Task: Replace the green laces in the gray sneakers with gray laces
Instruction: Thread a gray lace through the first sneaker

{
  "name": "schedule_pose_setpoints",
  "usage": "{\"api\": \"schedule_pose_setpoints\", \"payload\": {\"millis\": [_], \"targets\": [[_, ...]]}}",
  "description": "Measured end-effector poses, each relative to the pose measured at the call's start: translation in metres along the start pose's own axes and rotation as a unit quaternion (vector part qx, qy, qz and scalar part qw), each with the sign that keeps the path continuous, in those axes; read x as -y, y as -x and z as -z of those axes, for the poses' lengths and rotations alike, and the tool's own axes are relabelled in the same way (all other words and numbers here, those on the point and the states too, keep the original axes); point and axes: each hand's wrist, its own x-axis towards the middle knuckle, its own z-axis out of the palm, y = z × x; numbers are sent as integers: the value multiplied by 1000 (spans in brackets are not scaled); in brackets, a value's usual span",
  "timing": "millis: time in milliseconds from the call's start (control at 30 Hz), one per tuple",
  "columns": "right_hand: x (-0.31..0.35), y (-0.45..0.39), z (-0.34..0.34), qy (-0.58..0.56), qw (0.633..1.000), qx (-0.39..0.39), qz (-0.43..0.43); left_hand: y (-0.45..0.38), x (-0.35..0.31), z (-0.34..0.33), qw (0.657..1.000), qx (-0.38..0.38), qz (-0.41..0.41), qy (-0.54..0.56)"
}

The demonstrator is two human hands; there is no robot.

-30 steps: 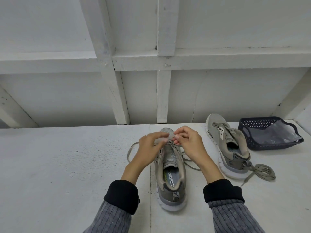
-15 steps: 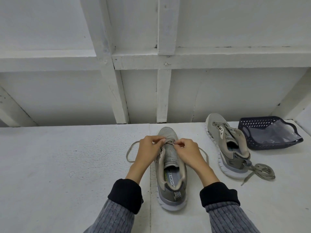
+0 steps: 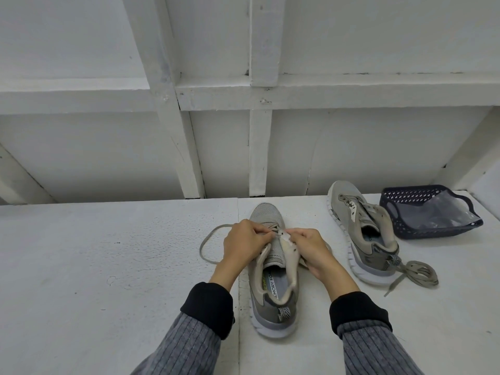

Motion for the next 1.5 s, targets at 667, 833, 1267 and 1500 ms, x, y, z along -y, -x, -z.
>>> {"api": "schedule_pose_setpoints", "payload": {"millis": [667,833,1267,1500], "targets": [[-2,-3,4,-58,998,18,-10,-1,2,-16,994,-6,17,107],[-4,-10,-2,-43,998,-31,43,-1,9,-11,989,13,-19,144],[0,-10,18,374,906,-18,198,15,14,-10,990,-3,-5,143],[16,0,18,112,973,-37,200,34,19,-7,999,22,6,49]]}}
